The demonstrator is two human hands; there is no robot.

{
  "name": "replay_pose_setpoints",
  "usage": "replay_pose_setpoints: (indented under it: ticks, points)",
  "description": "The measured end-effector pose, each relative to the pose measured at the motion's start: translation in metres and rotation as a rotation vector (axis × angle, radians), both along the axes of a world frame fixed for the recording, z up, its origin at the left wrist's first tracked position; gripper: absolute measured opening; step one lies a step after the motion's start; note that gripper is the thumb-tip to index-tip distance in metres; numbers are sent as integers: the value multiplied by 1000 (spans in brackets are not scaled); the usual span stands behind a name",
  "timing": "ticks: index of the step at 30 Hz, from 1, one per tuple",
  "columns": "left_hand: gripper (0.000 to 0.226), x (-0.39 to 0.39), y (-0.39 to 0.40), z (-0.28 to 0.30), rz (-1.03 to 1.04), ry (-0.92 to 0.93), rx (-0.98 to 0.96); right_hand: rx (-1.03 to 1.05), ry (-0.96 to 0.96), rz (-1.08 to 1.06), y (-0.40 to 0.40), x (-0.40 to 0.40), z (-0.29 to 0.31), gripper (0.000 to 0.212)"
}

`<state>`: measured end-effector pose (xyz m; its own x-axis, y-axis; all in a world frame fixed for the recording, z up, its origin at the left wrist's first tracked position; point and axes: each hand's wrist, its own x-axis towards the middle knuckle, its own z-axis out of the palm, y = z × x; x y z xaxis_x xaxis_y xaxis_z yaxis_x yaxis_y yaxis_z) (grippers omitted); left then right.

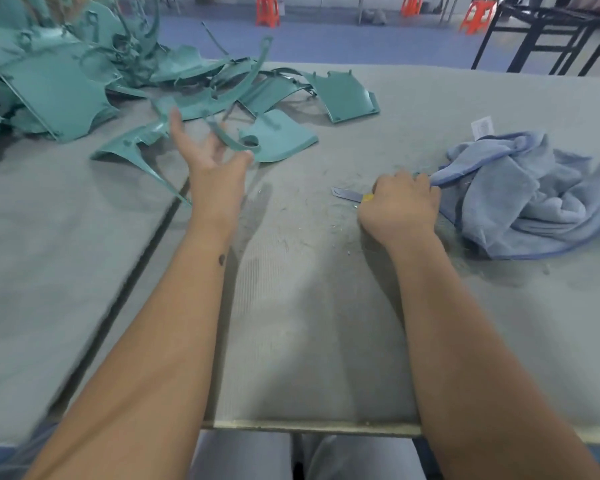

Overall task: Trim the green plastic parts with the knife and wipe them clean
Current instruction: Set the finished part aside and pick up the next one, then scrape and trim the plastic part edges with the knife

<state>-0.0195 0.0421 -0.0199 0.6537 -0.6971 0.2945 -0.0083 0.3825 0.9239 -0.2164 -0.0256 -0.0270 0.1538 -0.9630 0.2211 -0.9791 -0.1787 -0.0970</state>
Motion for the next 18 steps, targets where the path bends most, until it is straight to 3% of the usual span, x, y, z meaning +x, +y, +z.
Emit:
replay_pose_setpoints:
  ticks: [4,6,13,16,18]
  points:
    - [34,-5,-3,-3,43,-140,168,-55,-52,-47,-4,-4,1,27]
    - [18,-2,-5,-5,67,-129,208,-102,-108,-30,-3,-4,2,26]
    - [20,-1,-9,-8,95,99,271,-200,-619,98,2,5,5,5]
    - [22,-3,-9,-2,14,374,116,-32,-1008,55,3,11,6,4]
    - [20,-2,-8,3,-63,645,-11,24,-1141,-6,-1,10,7,0]
